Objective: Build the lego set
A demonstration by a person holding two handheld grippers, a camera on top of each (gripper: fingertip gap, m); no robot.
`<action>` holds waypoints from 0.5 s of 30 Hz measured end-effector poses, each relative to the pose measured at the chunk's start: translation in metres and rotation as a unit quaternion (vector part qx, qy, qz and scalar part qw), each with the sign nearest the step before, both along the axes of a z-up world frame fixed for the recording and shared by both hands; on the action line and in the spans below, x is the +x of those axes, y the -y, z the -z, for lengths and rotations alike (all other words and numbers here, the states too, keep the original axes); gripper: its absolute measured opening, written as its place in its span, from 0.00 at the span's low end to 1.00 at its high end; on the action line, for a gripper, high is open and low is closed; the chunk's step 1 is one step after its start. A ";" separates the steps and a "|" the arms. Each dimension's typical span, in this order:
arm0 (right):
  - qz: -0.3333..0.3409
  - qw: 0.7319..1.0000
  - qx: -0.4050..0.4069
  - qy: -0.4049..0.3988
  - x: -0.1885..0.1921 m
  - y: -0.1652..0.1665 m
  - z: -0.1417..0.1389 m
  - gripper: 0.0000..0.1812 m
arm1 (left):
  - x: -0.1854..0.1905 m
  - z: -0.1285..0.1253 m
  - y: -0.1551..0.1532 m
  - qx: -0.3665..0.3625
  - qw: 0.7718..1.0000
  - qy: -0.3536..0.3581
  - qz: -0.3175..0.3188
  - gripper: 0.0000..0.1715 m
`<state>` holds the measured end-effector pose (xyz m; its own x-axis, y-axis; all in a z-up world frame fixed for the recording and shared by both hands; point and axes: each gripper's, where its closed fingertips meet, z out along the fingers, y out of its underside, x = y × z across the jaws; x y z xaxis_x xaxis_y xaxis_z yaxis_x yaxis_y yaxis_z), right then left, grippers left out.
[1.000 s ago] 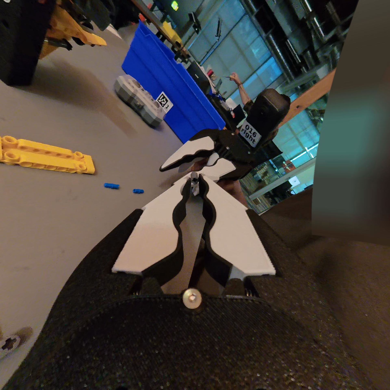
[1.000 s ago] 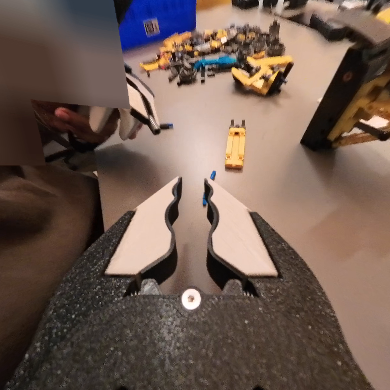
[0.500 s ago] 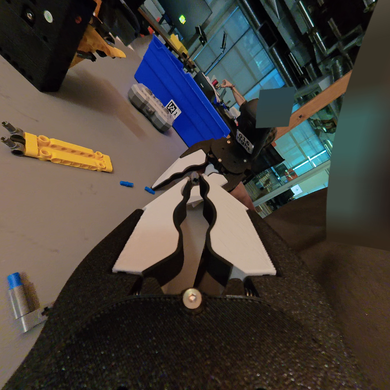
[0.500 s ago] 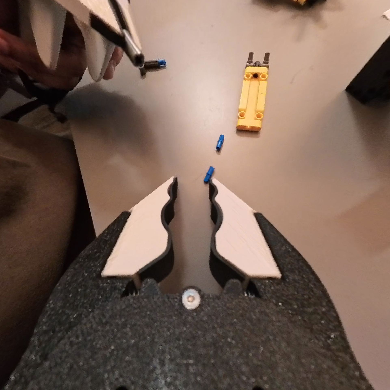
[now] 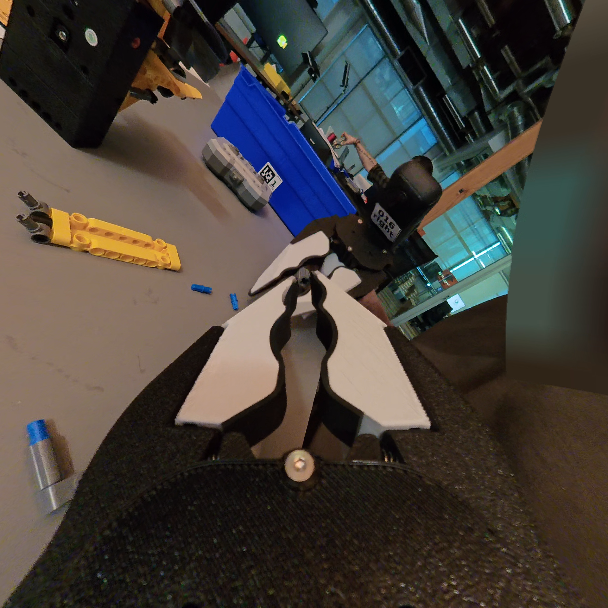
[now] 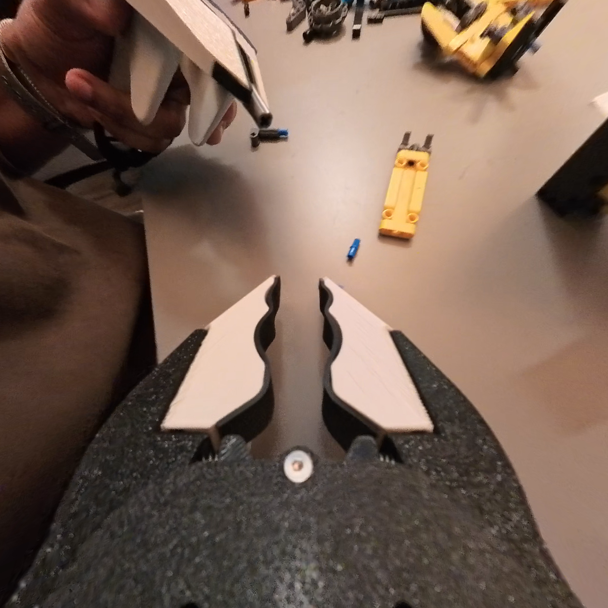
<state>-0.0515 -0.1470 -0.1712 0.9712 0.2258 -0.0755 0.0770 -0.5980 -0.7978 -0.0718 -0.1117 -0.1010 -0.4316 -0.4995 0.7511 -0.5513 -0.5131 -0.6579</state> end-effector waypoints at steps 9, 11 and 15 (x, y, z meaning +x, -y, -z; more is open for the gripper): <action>-0.190 0.973 0.034 0.124 0.029 -0.001 0.005 0.02 | 0.000 -0.003 0.002 -0.007 1.000 0.000 0.008 0.02; -0.229 0.968 0.029 0.098 0.025 -0.001 0.004 0.03 | 0.001 -0.003 0.005 -0.012 1.000 -0.001 0.010 0.01; -0.270 0.956 0.017 0.112 0.026 -0.005 0.011 0.06 | 0.001 -0.002 0.006 -0.021 1.000 -0.005 0.013 0.01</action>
<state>-0.0255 -0.1424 -0.1826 0.7037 0.6970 0.1376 0.5387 -0.3971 -0.7431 -0.0707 -0.1182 -0.0986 -0.4371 -0.4564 0.7750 -0.5709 -0.5250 -0.6312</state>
